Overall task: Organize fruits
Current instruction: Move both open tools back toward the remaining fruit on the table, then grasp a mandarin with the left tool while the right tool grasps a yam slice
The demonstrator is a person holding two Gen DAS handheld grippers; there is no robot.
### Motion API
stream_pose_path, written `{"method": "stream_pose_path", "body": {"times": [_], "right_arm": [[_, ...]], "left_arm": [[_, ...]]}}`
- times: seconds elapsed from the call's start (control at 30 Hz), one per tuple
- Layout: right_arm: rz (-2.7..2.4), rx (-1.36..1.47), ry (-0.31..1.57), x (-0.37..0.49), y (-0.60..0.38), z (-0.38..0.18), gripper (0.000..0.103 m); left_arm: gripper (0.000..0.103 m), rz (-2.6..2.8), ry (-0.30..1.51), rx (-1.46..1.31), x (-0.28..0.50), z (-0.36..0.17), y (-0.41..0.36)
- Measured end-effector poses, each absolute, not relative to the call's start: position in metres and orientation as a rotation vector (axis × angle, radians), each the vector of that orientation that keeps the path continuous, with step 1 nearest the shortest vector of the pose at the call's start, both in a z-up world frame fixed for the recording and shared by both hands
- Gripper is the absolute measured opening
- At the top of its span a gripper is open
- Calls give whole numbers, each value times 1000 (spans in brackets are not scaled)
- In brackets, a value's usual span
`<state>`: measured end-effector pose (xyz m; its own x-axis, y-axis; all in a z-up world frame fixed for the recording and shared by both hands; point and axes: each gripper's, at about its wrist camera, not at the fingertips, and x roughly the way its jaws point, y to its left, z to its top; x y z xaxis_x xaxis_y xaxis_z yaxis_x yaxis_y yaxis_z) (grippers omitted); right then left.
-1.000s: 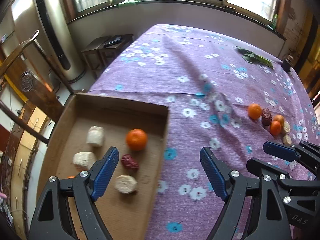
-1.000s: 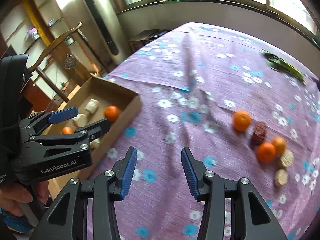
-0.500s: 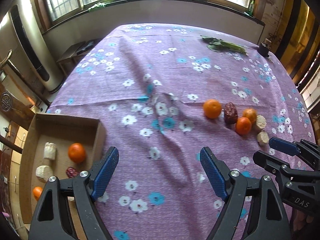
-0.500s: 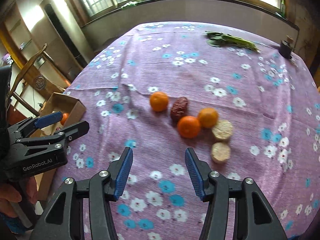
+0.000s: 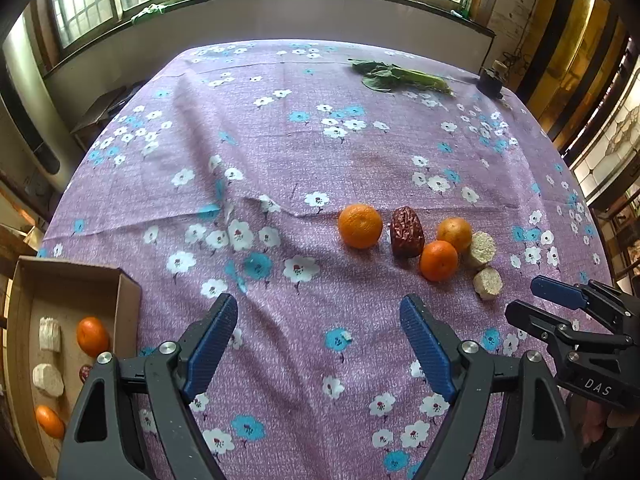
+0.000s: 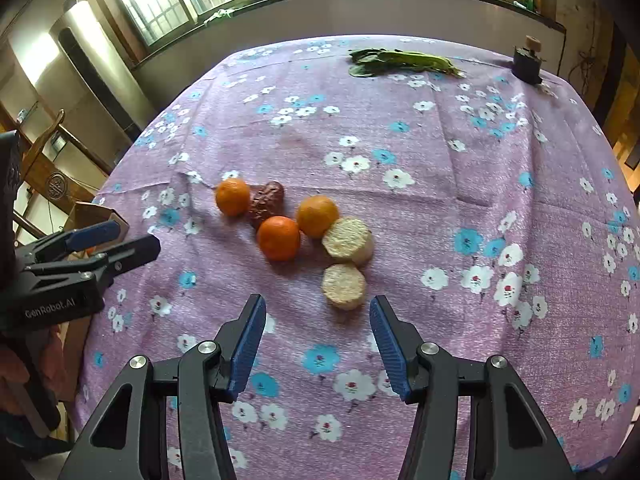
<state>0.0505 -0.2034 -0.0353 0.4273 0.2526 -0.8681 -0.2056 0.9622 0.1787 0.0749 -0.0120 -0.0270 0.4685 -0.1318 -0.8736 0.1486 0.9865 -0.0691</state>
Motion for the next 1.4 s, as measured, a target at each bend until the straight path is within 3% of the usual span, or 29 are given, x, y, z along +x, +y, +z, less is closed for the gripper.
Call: {"method": "stream_pose_path", "body": {"times": [0.27,0.47,0.6,1.2,1.27,1.3,1.4], "right_arm": [[286,50,1121,60,-207,-54,58],[288,17,1144,73,-201,-70,38],[315,5,1139,76,-200,-72,33],[313,53,1157,79,-217,-68,32],[313,53,1160,79,-217,-68,32],[315,55,1161,80,-217,-68,32],[322,65,1163,81,-217,-68,32]], "left_arm": [[83,-187,1086,33,90,-35,-19],[83,-219,1081,63,99,-37,-25],[83,-230,1088,74,108,-42,-27],[82,-357,1124,132,152,-72,-45],[69,-386,1128,116,154,-73,-42],[52,-395,1137,116,156,-75,-42],[45,-439,1141,99,157,-80,-41]]}}
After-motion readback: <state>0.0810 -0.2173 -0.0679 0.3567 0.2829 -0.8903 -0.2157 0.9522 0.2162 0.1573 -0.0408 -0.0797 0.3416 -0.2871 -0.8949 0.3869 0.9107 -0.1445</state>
